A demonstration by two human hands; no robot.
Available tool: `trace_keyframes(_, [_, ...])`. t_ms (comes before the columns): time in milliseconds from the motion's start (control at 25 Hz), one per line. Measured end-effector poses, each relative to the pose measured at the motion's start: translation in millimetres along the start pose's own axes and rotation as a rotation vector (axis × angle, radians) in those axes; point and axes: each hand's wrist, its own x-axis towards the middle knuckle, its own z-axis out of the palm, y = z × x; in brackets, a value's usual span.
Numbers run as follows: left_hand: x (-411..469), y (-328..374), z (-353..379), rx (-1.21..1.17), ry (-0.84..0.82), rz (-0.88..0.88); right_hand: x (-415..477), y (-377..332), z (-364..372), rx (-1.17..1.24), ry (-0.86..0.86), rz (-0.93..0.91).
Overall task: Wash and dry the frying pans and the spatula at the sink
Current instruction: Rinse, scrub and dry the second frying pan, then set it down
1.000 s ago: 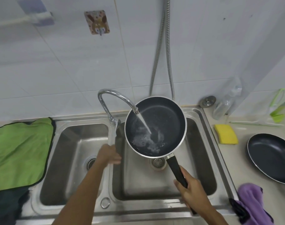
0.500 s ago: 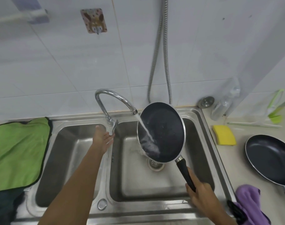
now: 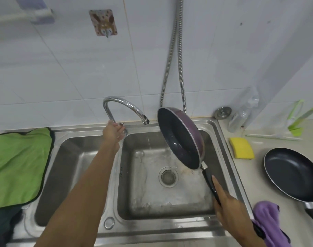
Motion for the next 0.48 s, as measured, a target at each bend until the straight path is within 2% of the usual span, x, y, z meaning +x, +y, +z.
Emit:
trace_keyframes(120, [-15.7,-7.1,-0.9,-0.008,-0.052,0.012,-0.7,-0.5,0.9,-0.034,0.073,0.014])
trace_keyframes(280, [-42.9,-28.3,-13.7,0.152,-0.162,0.068,-8.1,-9.1,-3.7,-0.014,0.153,0.043])
trace_keyframes(480, [-117.8,-101.8,-28.0,0.284,-0.31,0.028,-36.2,-33.3,1.2,0.119,0.231,0.054])
